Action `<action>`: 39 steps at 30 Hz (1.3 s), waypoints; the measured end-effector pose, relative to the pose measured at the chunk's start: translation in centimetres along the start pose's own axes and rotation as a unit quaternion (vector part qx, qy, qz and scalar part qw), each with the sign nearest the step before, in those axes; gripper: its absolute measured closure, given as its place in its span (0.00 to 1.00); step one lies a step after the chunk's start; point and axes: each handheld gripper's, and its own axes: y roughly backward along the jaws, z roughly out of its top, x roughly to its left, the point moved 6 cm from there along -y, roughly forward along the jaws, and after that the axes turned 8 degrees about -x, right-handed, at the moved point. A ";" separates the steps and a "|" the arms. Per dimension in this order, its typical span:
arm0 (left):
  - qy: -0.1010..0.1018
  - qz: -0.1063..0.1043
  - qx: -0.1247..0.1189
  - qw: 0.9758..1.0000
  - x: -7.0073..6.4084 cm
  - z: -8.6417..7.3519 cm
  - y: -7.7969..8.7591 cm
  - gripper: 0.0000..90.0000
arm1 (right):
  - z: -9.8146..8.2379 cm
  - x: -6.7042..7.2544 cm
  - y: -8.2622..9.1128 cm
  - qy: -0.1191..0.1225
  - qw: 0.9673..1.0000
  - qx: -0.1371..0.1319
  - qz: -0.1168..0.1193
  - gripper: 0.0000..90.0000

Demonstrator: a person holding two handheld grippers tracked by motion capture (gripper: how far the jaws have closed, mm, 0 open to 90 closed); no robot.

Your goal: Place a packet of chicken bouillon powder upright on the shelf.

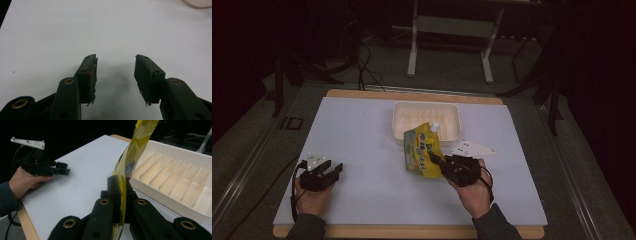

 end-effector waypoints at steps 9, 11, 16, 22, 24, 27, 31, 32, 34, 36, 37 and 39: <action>0.002 0.001 -0.003 1.000 0.0 0.0 0.1 0.57 | 0.8 -0.4 0.0 -0.001 1.000 -0.015 -0.009 1.00; 0.003 0.001 -0.004 1.000 0.0 0.0 0.1 0.57 | 0.9 -0.4 0.0 -0.002 1.000 -0.016 -0.010 1.00; 0.002 0.002 -0.003 1.000 0.1 0.0 0.1 0.57 | 1.5 -0.9 -0.2 -0.004 0.999 -0.027 -0.018 1.00; 0.003 0.002 -0.003 1.000 0.1 0.0 0.1 0.57 | 2.3 -1.3 -0.5 -0.006 0.999 -0.037 -0.025 1.00; 0.003 0.002 -0.003 1.000 0.1 0.0 0.1 0.57 | 2.6 -1.4 -0.7 -0.001 0.999 -0.037 -0.030 1.00; 0.003 0.002 -0.003 1.000 0.0 0.0 0.1 0.57 | 2.9 -1.6 -0.9 -0.003 0.999 -0.041 -0.032 1.00; 0.003 0.002 -0.003 1.000 0.1 0.0 0.1 0.57 | 3.1 -1.9 -1.4 -0.008 0.998 -0.045 -0.037 1.00; 0.003 0.002 -0.003 1.000 0.1 0.0 0.1 0.57 | 3.2 -1.9 -1.5 -0.007 0.998 -0.046 -0.039 1.00; 0.003 0.002 -0.003 1.000 0.1 0.0 0.1 0.57 | 3.2 -2.0 -1.8 -0.007 0.998 -0.046 -0.042 1.00; 0.002 0.002 -0.003 1.000 0.1 0.0 0.1 0.57 | 3.2 -2.2 -2.1 -0.010 0.998 -0.047 -0.046 1.00; 0.002 0.002 -0.003 1.000 0.1 0.0 0.1 0.57 | 3.2 -2.2 -2.1 -0.010 0.998 -0.047 -0.046 1.00; 0.003 0.002 -0.003 1.000 0.1 0.0 0.1 0.57 | 3.2 -2.4 -2.3 -0.008 0.998 -0.048 -0.048 1.00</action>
